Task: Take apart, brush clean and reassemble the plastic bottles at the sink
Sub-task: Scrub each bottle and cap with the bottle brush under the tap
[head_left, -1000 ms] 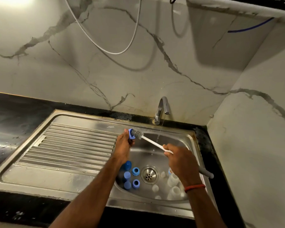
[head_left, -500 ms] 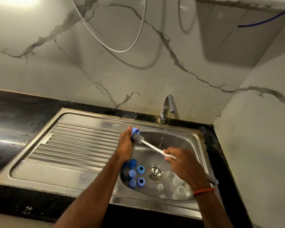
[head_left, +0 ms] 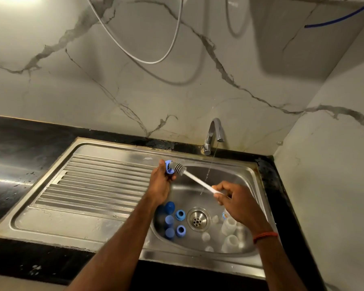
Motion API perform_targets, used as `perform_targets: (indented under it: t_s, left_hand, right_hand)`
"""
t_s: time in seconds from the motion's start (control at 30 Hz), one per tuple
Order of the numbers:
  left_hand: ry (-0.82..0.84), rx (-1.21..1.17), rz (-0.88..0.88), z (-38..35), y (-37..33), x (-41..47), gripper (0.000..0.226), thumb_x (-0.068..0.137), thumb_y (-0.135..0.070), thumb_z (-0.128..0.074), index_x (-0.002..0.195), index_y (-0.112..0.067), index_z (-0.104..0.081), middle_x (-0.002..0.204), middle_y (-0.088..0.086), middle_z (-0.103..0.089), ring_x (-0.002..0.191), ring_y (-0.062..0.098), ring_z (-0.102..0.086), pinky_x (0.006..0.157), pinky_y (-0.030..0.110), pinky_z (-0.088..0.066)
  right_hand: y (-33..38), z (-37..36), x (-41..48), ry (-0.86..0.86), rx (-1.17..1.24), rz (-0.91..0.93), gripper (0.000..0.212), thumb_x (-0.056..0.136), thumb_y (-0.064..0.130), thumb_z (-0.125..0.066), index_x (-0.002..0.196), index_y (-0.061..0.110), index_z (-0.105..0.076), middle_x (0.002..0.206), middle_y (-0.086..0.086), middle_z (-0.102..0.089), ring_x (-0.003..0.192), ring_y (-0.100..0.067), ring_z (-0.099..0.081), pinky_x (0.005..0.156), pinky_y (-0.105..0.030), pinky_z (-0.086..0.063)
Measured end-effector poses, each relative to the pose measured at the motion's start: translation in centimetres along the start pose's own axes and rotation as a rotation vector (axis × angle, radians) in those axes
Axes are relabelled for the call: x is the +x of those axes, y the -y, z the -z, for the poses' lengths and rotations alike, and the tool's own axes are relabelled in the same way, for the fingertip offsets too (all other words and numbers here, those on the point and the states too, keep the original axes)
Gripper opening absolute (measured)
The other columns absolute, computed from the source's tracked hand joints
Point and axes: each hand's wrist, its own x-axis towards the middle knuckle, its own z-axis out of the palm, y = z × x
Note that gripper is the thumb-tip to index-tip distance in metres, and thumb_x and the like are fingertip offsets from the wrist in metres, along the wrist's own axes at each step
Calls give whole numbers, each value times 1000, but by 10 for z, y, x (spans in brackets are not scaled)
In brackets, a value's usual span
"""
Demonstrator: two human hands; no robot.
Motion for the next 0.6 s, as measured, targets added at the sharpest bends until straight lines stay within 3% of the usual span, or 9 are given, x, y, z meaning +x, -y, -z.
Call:
perform_targets:
  t_s: [0.07,0.13,0.3,0.4,0.53,0.6]
  left_hand:
    - [2,-27,15,-2,-1,2,47,106,-43,-39,107,-3,-63,84,11,-63,76,18,-60,71,27,-53]
    - [-1,-78,53,-2,-1,4,51,104,-46,-41,118,-1,-60,94,15,-67,84,21,-66,76,29,-56]
    - [35,-354,73,-4,-2,2,33,98,-22,-57,124,-3,-59,116,18,-67,103,26,-69,85,31,-61]
    - [57,-373,27,-8,1,6,46,86,-17,-63,131,-7,-60,125,18,-67,116,30,-66,93,36,-59]
    - [76,-330,21,-17,7,4,24,93,-7,-60,116,-4,-64,116,18,-70,116,34,-65,91,38,-59]
    - [68,-341,-6,-18,6,5,22,92,-7,-61,114,-3,-64,113,17,-71,117,35,-64,89,38,-60]
  right_hand:
    - [-2,-4,3,-124,37,-8,13,95,17,-65,98,29,-67,72,4,-69,64,-4,-65,60,-17,-51]
    - [-4,-8,4,-175,75,-44,11,97,18,-62,98,29,-63,74,5,-68,64,0,-64,56,-11,-46]
    - [-8,-10,-2,-57,78,-19,19,97,19,-60,104,37,-64,70,2,-67,68,-5,-66,60,-15,-47]
    - [1,-18,-3,-31,97,10,27,99,16,-58,117,35,-64,68,5,-63,63,3,-61,60,-11,-45]
    - [10,-26,-1,-93,31,26,33,99,20,-57,130,29,-64,78,11,-66,75,-4,-64,74,-20,-54]
    - [12,-27,1,-102,4,47,36,100,21,-56,136,29,-59,82,11,-66,73,-4,-62,72,-20,-53]
